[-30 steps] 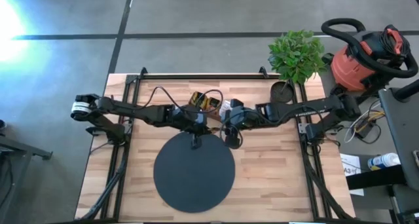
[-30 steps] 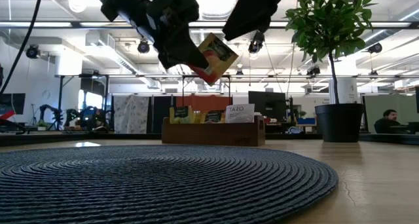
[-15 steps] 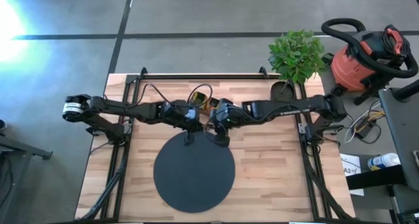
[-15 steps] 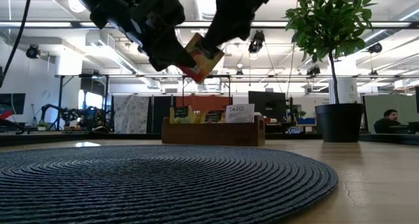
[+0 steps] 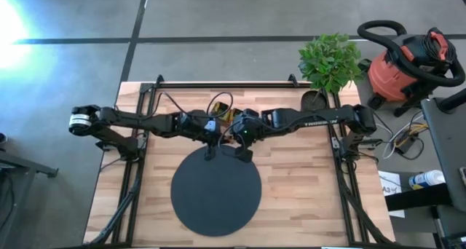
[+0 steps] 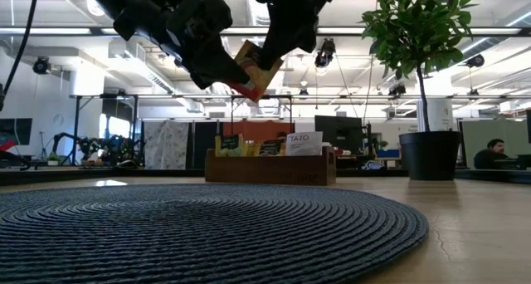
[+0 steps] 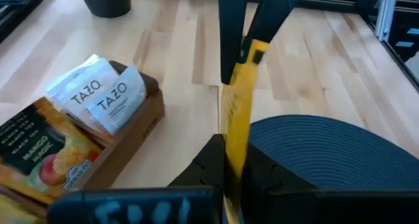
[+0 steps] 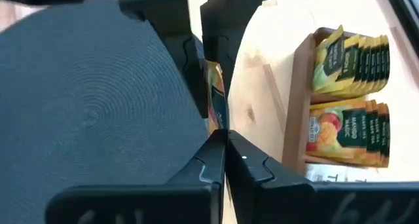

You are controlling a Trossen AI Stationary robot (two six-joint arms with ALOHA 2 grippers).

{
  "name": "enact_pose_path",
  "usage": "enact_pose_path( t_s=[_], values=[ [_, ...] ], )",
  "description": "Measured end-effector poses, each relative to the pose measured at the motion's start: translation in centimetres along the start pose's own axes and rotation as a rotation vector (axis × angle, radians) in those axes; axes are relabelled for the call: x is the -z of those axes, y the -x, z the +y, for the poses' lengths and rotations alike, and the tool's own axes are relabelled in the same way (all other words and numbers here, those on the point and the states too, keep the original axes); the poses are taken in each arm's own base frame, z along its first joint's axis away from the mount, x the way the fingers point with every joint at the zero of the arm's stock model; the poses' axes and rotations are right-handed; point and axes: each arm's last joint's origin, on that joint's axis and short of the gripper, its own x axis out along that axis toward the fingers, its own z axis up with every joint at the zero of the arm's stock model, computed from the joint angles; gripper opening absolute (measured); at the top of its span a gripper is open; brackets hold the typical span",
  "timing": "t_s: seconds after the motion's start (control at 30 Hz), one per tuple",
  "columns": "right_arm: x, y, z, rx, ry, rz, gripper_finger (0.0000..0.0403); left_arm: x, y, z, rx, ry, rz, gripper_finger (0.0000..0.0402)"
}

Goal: Pick & Place Tea
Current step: Put the orange tea bag into the middle section of the wooden organizer

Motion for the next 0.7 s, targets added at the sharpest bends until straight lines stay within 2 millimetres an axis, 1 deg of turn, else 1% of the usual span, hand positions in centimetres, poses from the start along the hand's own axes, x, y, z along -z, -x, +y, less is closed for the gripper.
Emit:
enact_pose_path(
  t_s=[0.17,0.33,0.43,0.5,0.57,0.7],
  values=[
    [-0.1,0.0,-1.2,0.019,-0.055,0.026,0.0008,0.2,0.0,0.1,-0.037,0.046,0.001,0.0039],
    [-0.1,-0.1,-2.8,0.049,-0.078,0.046,0.0008,0.8,0.2,0.5,-0.179,0.105,0.048,0.0085],
    [-0.1,-0.2,-4.5,0.077,-0.108,0.064,0.0008,1.1,0.8,0.7,-0.267,0.157,0.09,0.0112],
    [0.0,-0.4,-5.9,0.101,-0.126,0.087,0.0008,1.2,1.5,0.7,-0.302,0.185,0.104,0.0123],
    [0.0,-0.8,-7.2,0.117,-0.135,0.105,0.0008,1.0,2.2,0.6,-0.323,0.224,0.087,0.0127],
    [0.0,-2.3,-9.6,0.087,-0.151,0.174,0.0008,0.6,3.5,0.5,-0.336,0.296,0.058,0.0128]
  ],
)
